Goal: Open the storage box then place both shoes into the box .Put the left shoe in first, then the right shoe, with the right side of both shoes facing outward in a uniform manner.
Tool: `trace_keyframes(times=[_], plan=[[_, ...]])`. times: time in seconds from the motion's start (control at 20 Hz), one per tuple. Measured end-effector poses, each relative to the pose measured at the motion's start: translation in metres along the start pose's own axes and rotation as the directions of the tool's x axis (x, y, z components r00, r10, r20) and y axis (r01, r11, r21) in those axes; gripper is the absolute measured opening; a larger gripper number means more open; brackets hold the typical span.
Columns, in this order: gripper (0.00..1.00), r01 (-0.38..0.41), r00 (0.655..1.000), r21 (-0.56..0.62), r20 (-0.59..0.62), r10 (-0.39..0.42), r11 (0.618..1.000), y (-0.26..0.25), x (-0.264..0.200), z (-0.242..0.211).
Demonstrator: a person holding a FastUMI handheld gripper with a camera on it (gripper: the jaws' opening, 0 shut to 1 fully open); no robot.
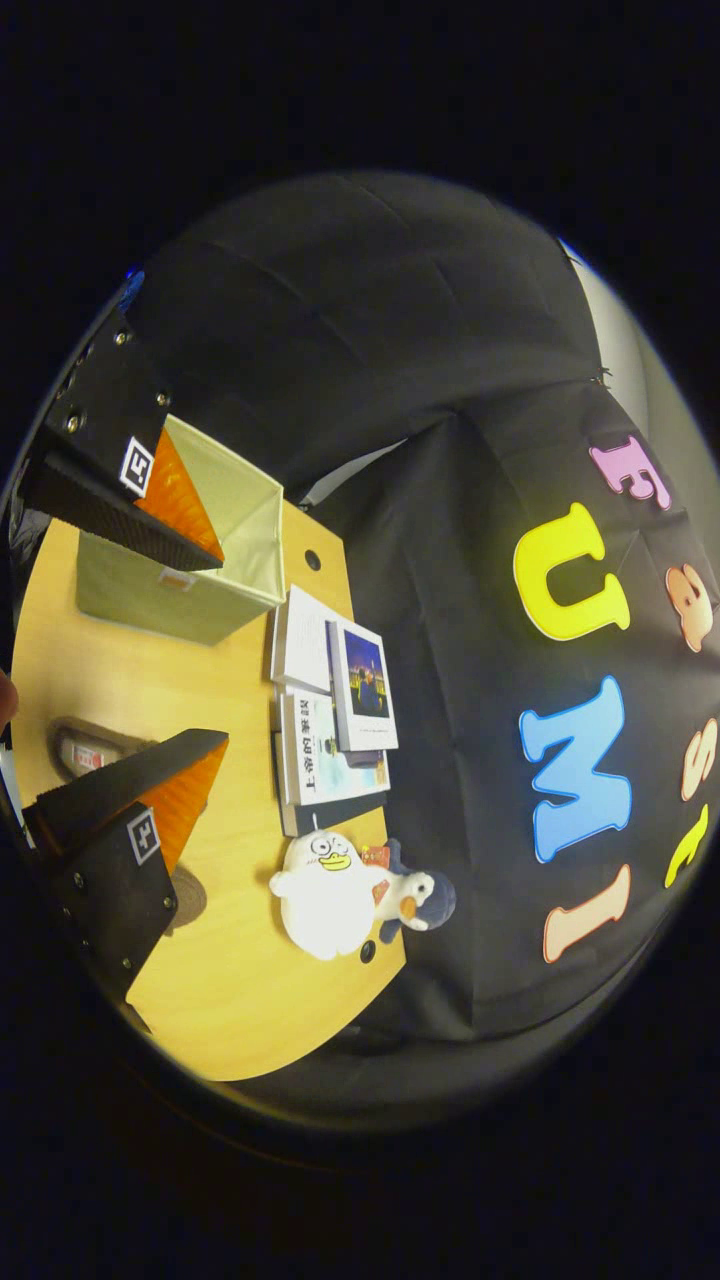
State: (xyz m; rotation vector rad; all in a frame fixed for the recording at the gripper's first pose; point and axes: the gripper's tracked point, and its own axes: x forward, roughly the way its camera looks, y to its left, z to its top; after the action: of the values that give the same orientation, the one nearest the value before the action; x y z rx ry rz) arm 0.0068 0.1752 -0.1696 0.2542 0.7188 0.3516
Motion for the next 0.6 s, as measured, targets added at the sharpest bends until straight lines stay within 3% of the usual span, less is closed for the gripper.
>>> trace_keyframes(times=[0.6], plan=[[0.97, 0.115, 0.988, 0.015, -0.108, -0.112, 0.993, -0.091, 0.026, -0.078]])
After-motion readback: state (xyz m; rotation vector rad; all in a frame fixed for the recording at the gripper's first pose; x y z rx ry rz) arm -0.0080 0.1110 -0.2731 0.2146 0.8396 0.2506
